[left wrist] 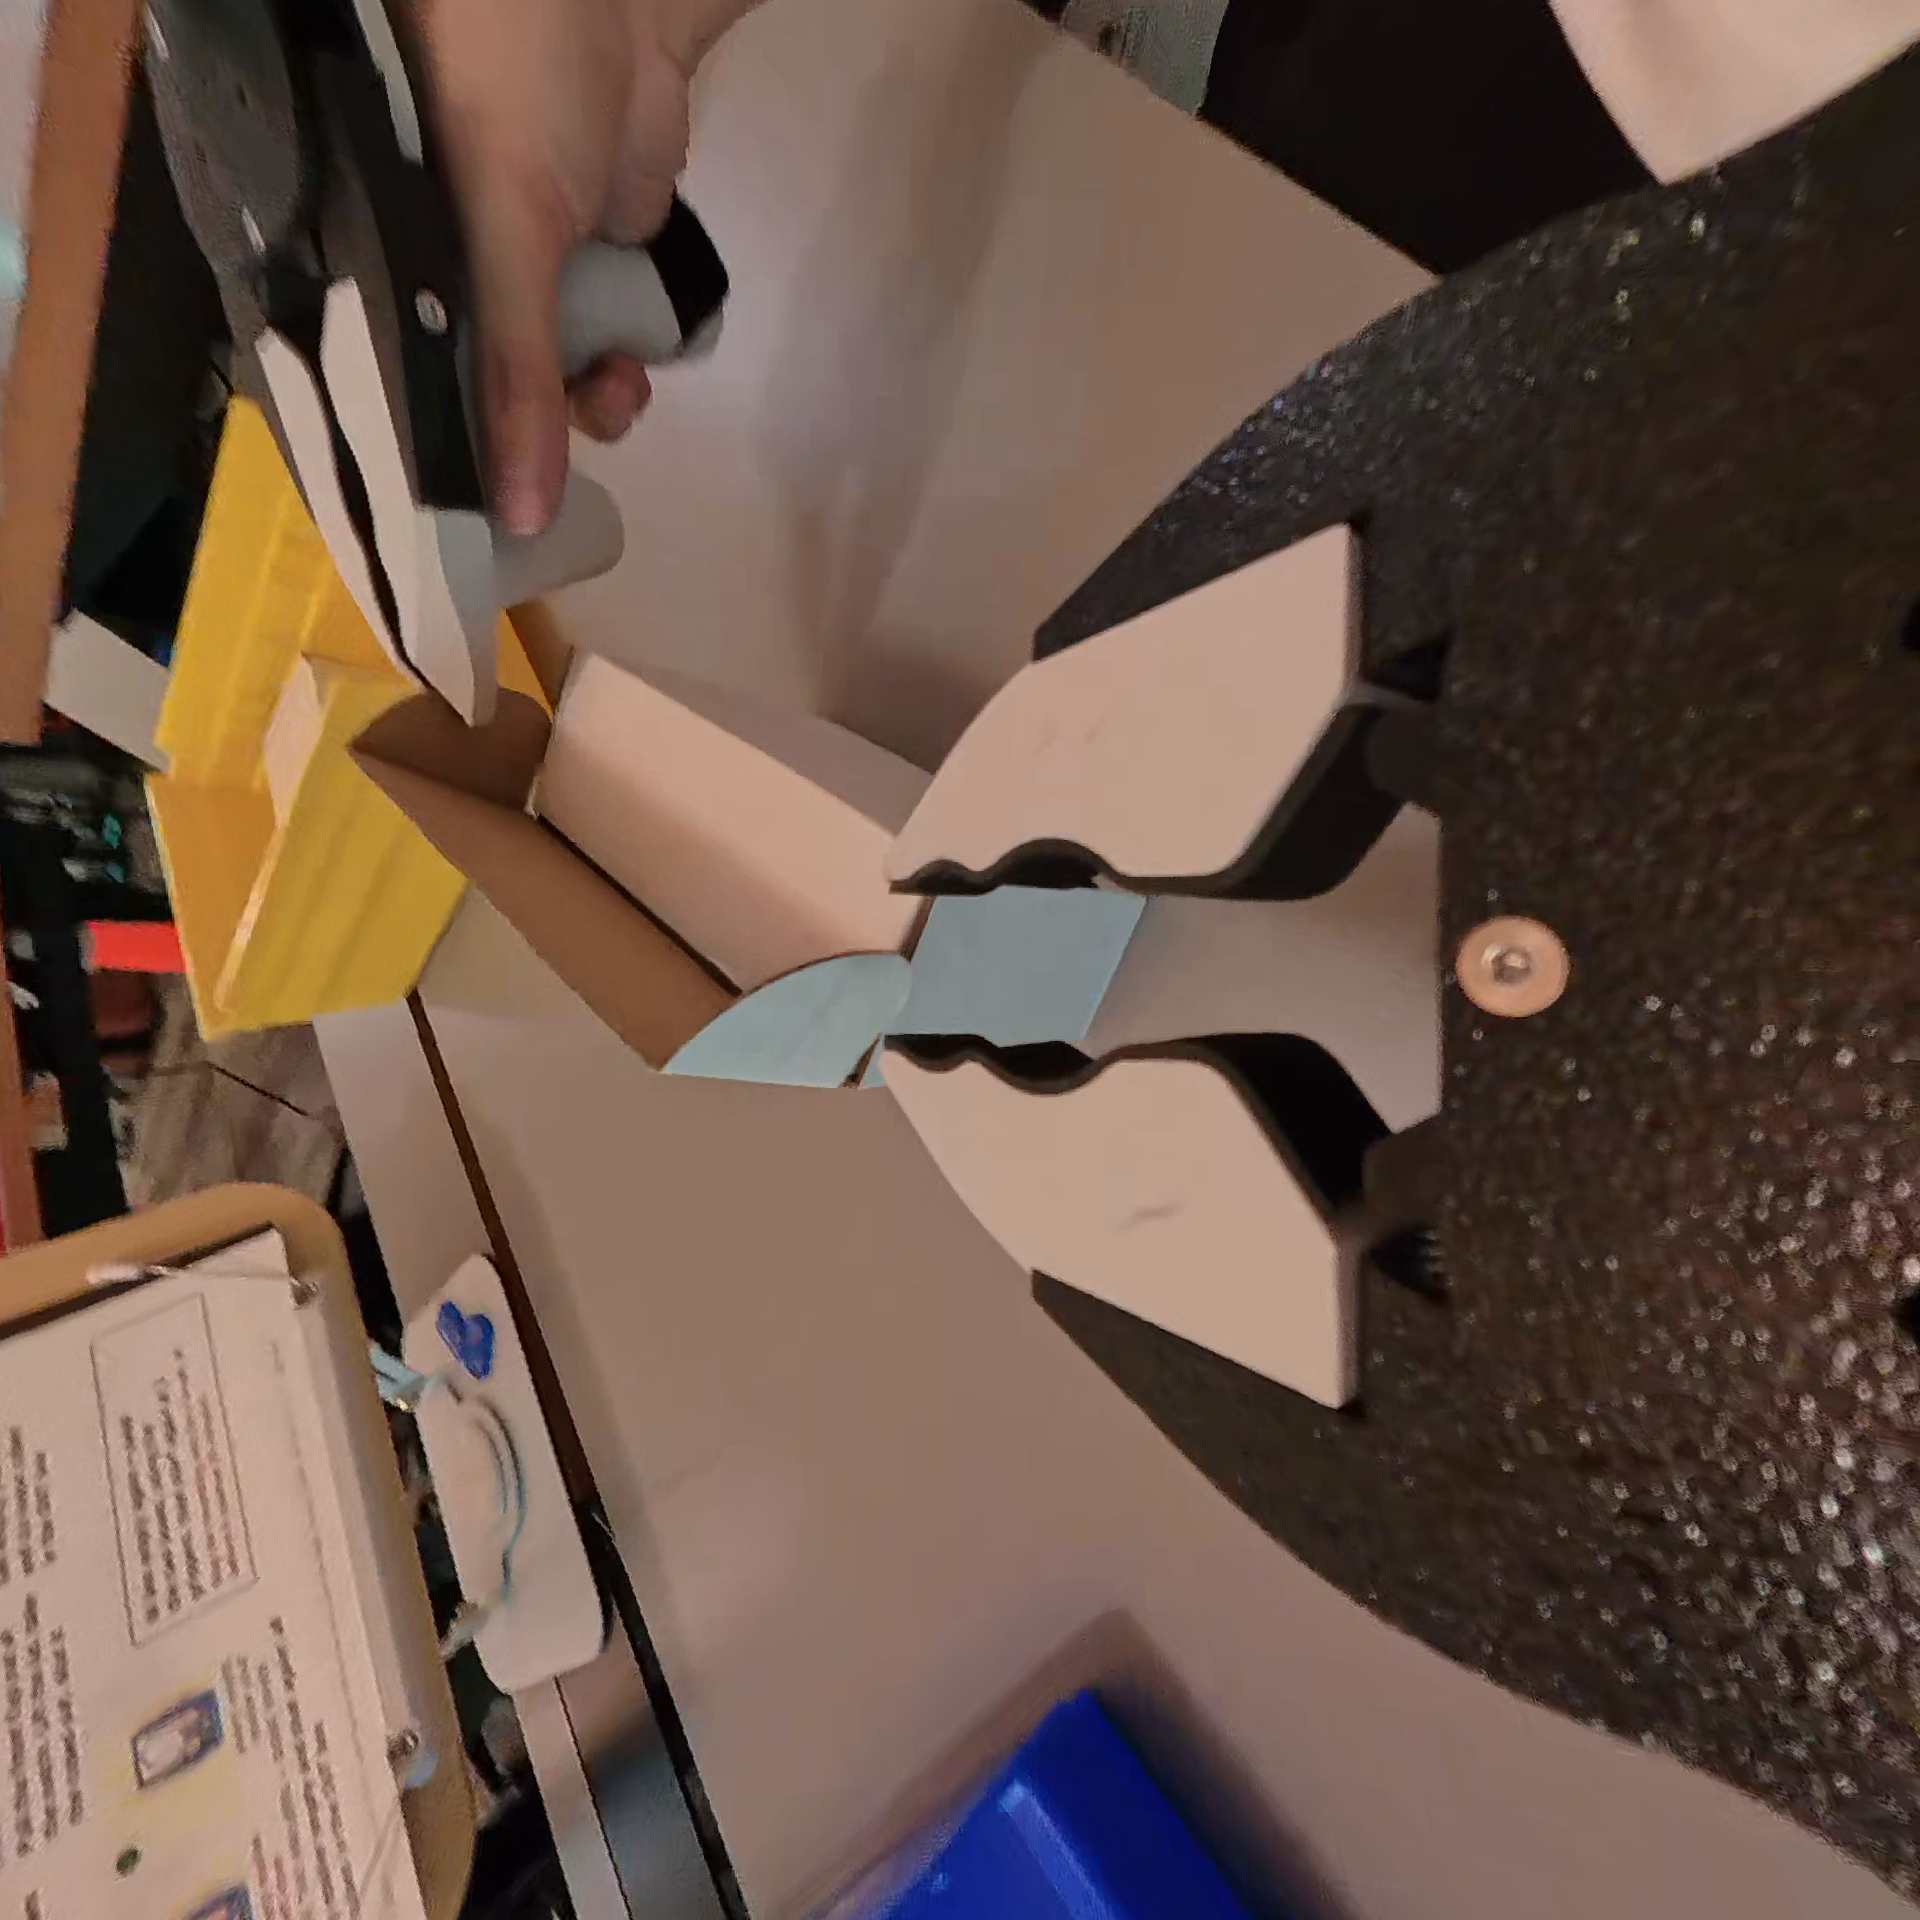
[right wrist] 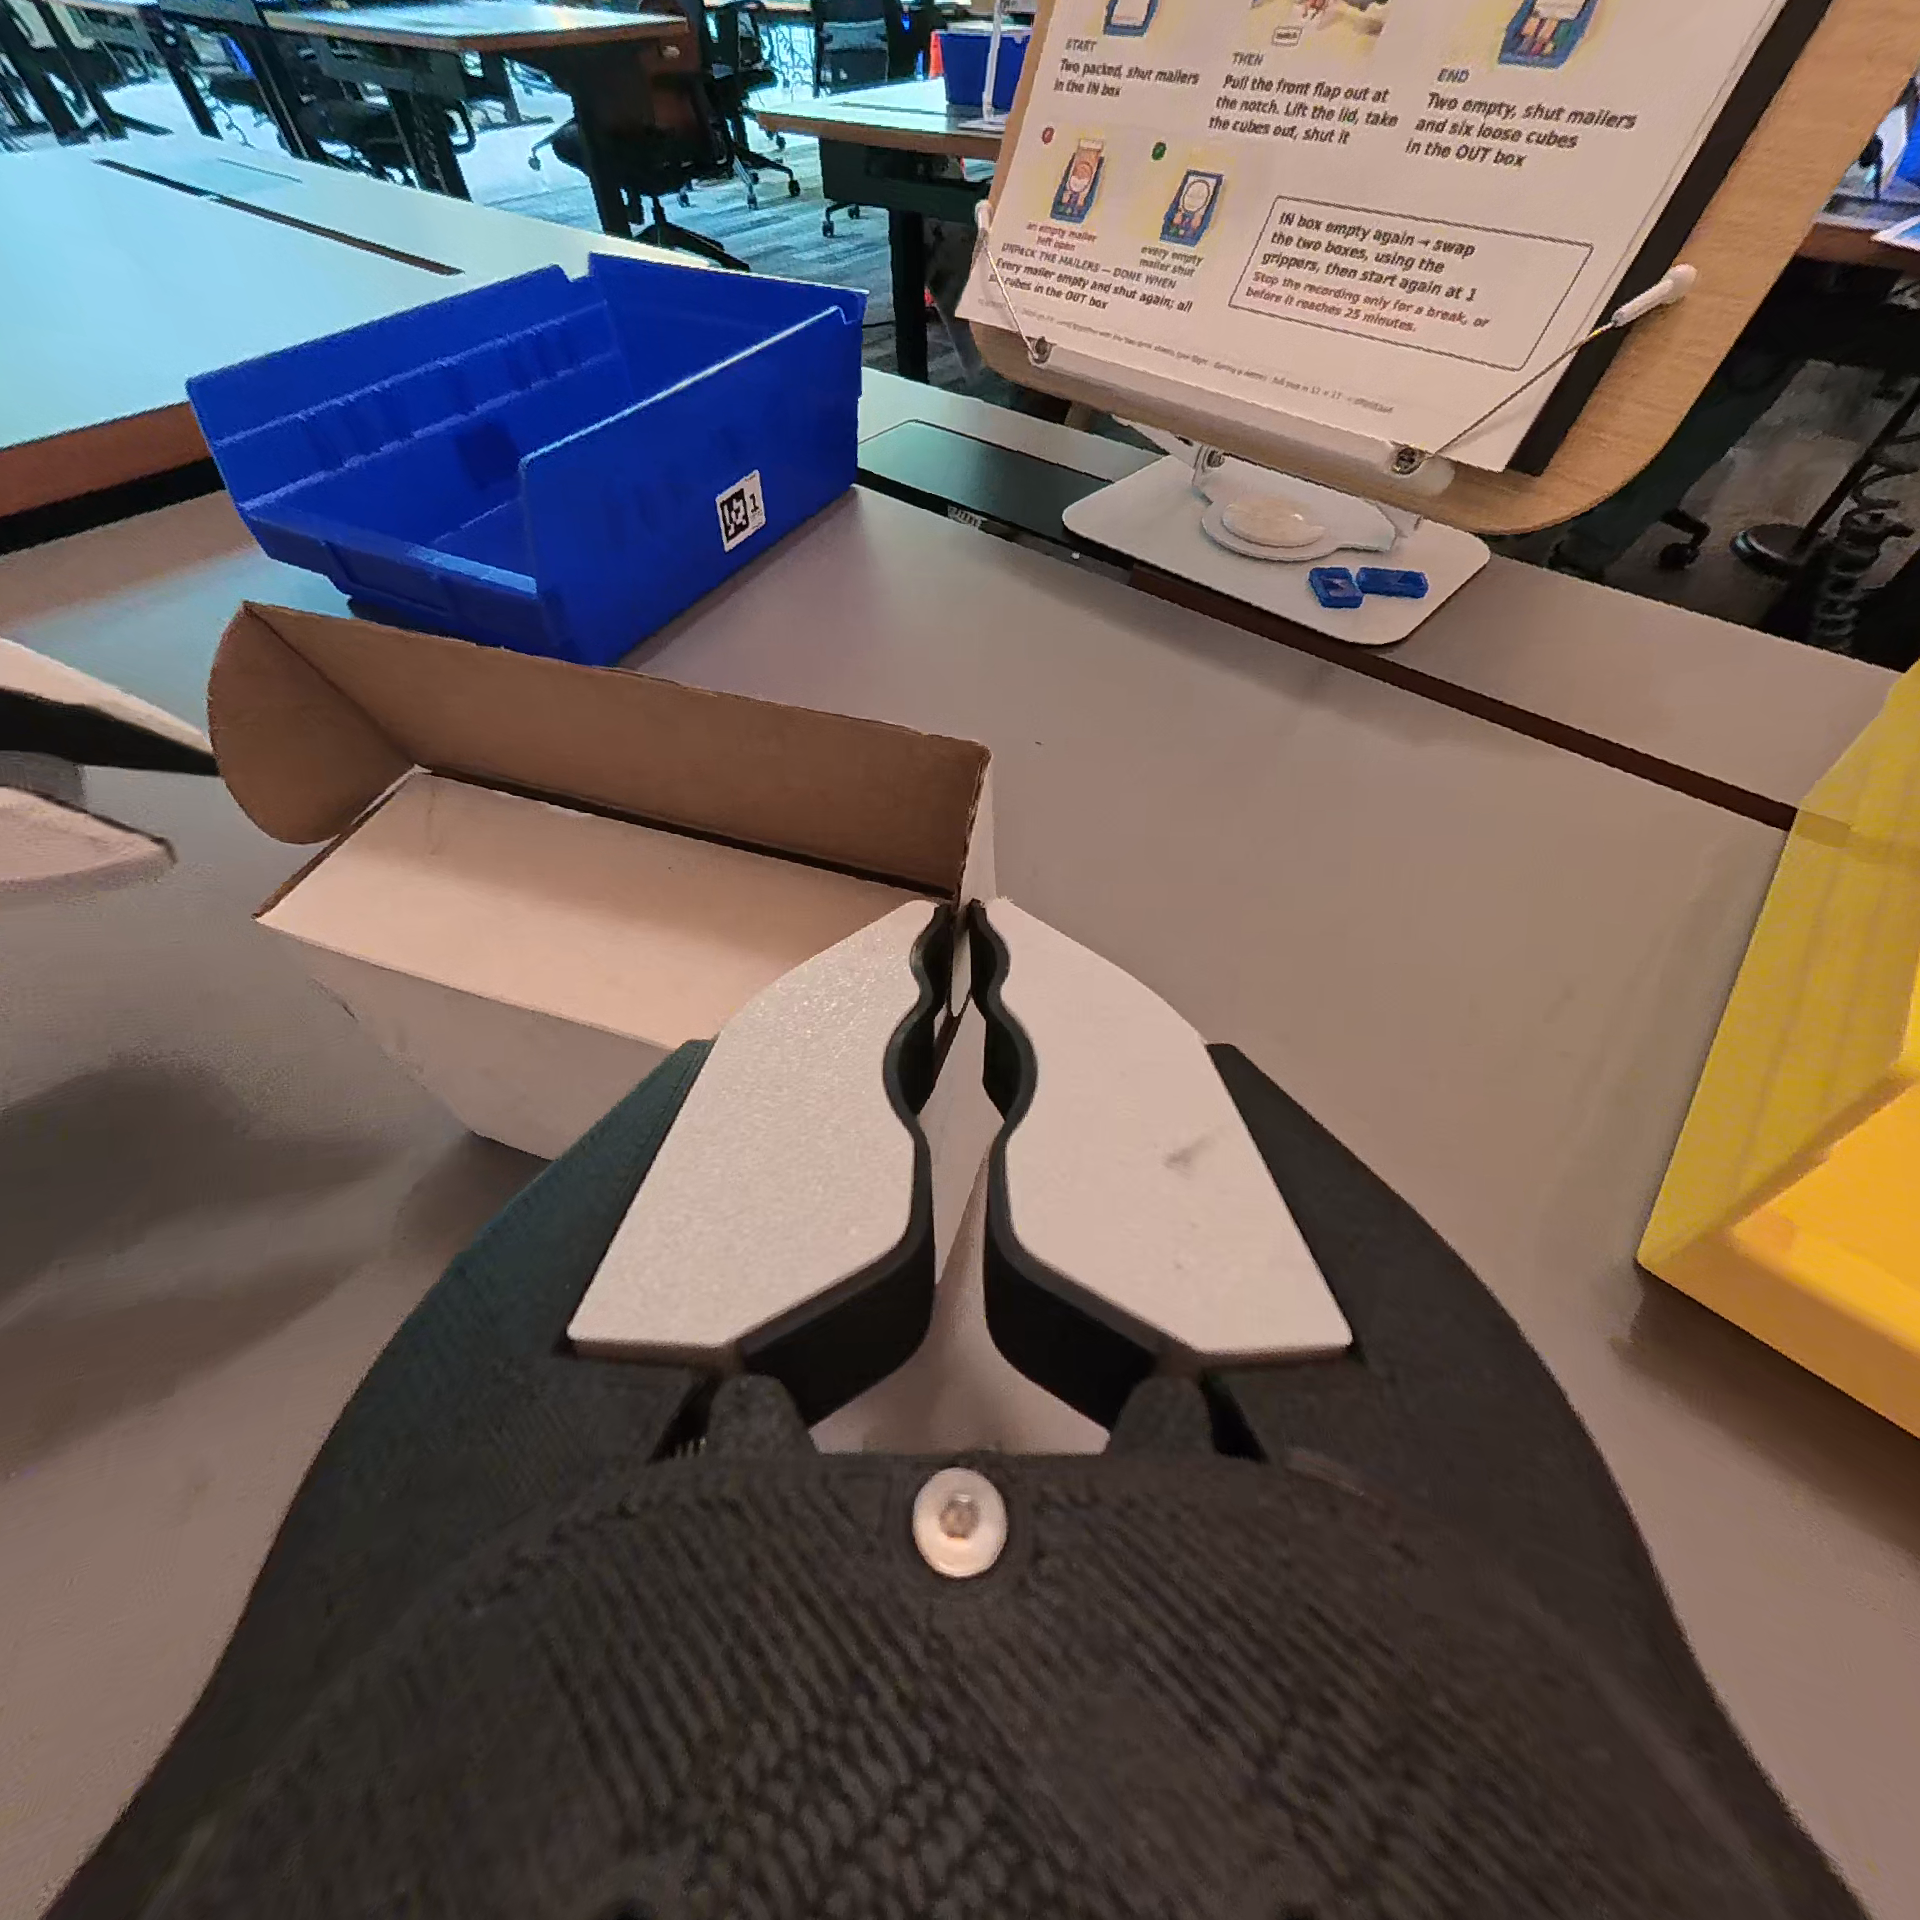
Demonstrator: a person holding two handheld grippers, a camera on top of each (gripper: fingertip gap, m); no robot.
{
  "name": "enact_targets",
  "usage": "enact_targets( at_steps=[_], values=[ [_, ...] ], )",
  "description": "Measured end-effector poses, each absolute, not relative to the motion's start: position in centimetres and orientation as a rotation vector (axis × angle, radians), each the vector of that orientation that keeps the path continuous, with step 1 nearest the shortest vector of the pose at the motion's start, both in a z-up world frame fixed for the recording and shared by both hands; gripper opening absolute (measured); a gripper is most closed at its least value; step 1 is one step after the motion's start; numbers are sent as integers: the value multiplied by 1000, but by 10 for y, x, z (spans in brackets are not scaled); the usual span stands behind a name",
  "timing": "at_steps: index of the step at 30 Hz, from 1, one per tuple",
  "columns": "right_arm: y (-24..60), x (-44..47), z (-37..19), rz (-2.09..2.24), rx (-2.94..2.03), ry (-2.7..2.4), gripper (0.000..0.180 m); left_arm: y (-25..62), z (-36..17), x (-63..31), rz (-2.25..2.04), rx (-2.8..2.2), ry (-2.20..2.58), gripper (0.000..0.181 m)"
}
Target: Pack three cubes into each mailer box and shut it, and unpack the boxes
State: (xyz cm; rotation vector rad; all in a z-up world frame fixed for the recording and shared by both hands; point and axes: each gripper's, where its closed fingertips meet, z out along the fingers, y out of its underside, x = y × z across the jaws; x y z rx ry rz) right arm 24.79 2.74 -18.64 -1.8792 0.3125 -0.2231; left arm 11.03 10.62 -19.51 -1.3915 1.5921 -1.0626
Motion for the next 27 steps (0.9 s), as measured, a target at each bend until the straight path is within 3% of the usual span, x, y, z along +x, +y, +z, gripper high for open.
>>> enact_targets(
  at_steps=[1, 4, 8, 19, 27],
  values=[
    [27, 247, -186, -229, -1886, 304, 3, 109, -196, 112, -1019, -1412, 1587, 25],
    [27, 245, -186, -248, -1899, 292, 3, 105, -195, 120, -1024, -1438, 1577, 25],
    [27, 244, -186, -262, -1906, 285, 4, 110, -195, 124, -945, -1465, 1554, 9],
    [32, 235, -187, -301, -1935, 276, 5, 123, -194, 130, -1078, -1707, 1365, 5],
    [26, 229, -203, -216, -2043, 223, 6, 123, -208, 125, -790, -1542, 1474, 4]
  ],
)
